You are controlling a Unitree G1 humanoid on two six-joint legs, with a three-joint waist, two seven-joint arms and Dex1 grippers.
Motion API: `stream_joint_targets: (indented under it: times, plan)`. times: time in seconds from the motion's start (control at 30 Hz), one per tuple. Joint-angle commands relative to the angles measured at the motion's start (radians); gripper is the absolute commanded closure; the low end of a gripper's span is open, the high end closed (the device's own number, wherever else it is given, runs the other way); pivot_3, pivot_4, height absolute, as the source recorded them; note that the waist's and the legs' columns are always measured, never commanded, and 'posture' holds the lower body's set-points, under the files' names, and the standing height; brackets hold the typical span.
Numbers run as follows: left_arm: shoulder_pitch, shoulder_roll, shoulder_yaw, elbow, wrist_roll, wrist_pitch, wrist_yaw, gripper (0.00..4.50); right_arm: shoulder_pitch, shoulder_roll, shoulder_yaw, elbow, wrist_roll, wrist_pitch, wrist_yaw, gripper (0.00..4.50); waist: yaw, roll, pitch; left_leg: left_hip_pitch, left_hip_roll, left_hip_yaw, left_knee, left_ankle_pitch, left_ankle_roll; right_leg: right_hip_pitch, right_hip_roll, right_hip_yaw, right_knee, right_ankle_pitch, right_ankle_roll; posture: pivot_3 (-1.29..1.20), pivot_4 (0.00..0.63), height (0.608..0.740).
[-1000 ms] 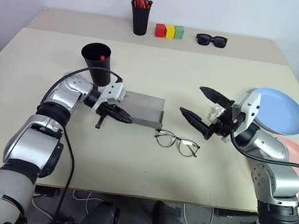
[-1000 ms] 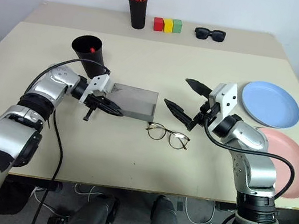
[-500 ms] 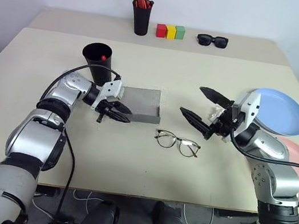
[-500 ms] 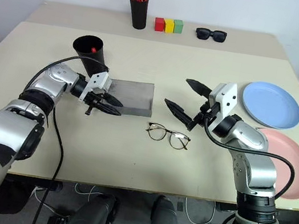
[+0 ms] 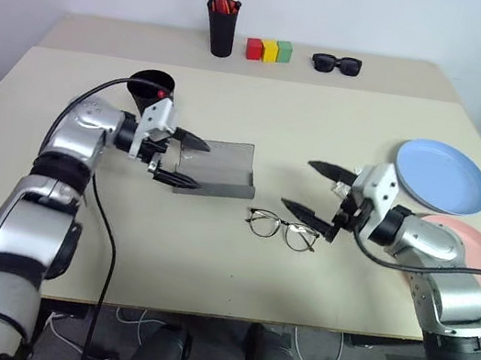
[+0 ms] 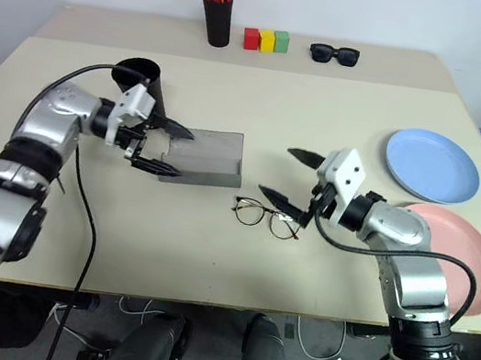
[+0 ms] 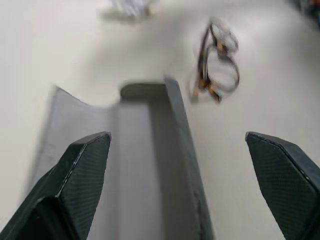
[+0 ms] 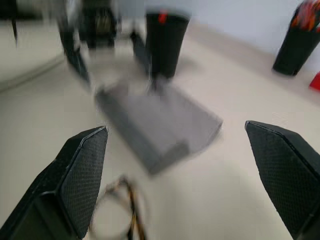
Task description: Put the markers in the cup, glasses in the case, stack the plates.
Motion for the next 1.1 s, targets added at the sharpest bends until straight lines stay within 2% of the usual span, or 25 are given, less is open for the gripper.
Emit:
stream_joint_targets:
  times: [0.03, 0.1, 0.2, 0.47, 0.57, 0.67, 1.1]
  plan:
    - [0.148, 0.044, 0.107, -0.218, -0.132, 0.176, 0.018, 0.09, -0.004, -0.019, 0.032, -0.059, -0.029, 0.038, -0.004, 0.00, -0.007, 0.000, 0.000, 0.000, 0.000, 0.000, 0.000, 0.000, 0.000, 0.000, 0.000, 0.000, 0.001, 0.000, 0.000, 0.00, 0.150, 0.740]
    - [0.253, 0.068, 0.176, -0.398, -0.208, 0.281, 0.074, 0.09, -0.010, -0.043, 0.059, -0.072, -0.059, 0.063, 0.003, 0.00, -0.012, -0.001, 0.001, -0.002, 0.001, 0.000, 0.001, 0.000, 0.000, -0.003, 0.000, 0.001, 0.002, 0.000, 0.000, 0.00, 0.150, 0.740]
    - [0.392, 0.100, 0.236, -0.598, -0.246, 0.322, 0.125, 0.09, -0.037, -0.053, 0.079, -0.064, -0.078, 0.134, -0.011, 0.00, -0.006, -0.001, 0.001, -0.003, 0.002, -0.001, 0.002, 0.000, -0.001, -0.004, 0.000, 0.001, 0.004, 0.000, -0.001, 0.00, 0.150, 0.740]
    - [0.622, 0.147, 0.329, -0.860, -0.280, 0.318, 0.205, 0.09, -0.097, -0.096, 0.147, -0.015, -0.165, 0.234, -0.004, 0.00, 0.012, 0.000, 0.000, -0.001, 0.003, 0.001, 0.002, 0.000, -0.001, -0.002, 0.000, 0.001, 0.002, 0.000, -0.001, 0.00, 0.150, 0.740]
    - [0.654, 0.144, 0.332, -0.887, -0.277, 0.309, 0.227, 0.00, -0.101, -0.098, 0.172, -0.013, -0.181, 0.239, 0.013, 0.84, 0.019, -0.001, 0.000, -0.001, 0.002, 0.001, 0.002, 0.000, -0.001, -0.002, 0.000, 0.001, 0.002, 0.000, -0.001, 0.00, 0.150, 0.740]
    - [0.666, 0.135, 0.328, -0.911, -0.284, 0.319, 0.250, 0.00, -0.094, -0.094, 0.187, -0.011, -0.194, 0.234, 0.018, 2.21, 0.020, -0.001, 0.000, -0.001, 0.002, 0.001, 0.002, 0.001, -0.001, -0.001, 0.000, 0.001, 0.001, 0.000, -0.001, 0.00, 0.150, 0.740]
    - [0.645, 0.136, 0.281, -0.932, -0.263, 0.302, 0.264, 0.00, -0.086, -0.143, 0.199, 0.003, -0.274, 0.205, 0.044, 2.21, 0.019, -0.001, 0.000, -0.001, 0.002, 0.001, 0.001, 0.000, -0.001, -0.001, 0.000, 0.001, 0.000, 0.000, -0.001, 0.00, 0.150, 0.740]
